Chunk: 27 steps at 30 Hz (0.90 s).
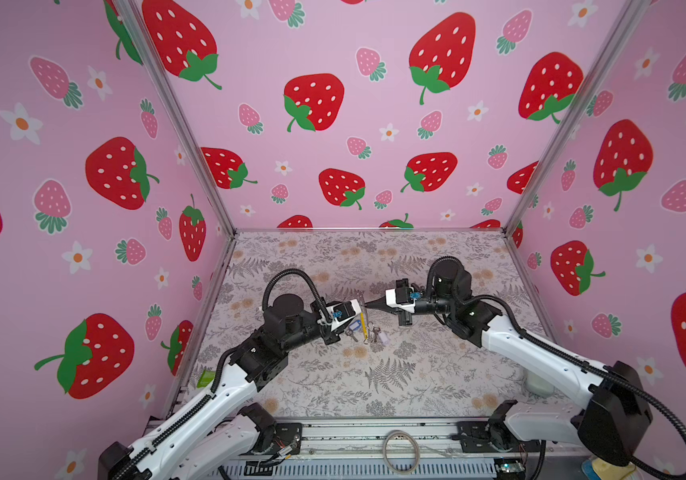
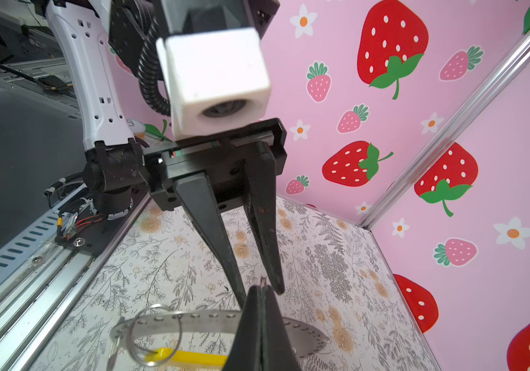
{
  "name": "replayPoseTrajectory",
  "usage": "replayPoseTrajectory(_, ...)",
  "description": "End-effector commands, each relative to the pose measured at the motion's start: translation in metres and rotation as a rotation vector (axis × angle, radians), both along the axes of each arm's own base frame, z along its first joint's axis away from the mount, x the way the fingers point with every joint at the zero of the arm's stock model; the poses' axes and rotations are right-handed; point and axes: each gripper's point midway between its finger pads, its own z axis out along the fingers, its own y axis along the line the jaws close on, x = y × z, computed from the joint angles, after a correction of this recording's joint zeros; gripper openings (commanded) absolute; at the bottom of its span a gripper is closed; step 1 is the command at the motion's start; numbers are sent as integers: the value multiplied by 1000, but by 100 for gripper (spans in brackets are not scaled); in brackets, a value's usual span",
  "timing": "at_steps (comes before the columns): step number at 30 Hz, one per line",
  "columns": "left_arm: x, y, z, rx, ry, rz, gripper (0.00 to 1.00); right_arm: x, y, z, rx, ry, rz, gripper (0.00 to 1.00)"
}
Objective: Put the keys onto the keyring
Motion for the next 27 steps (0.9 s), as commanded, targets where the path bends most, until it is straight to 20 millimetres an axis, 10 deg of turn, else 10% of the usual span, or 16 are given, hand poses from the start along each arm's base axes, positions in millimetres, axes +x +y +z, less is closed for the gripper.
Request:
replayPoseTrajectory(1, -6, -8, 15, -74, -1, -57, 24, -9, 1, 5, 46, -8, 58, 0)
replayPoseTrajectory(27, -22, -16, 29, -91, -12, -162, 15, -5, 5, 1, 64, -15, 58, 0)
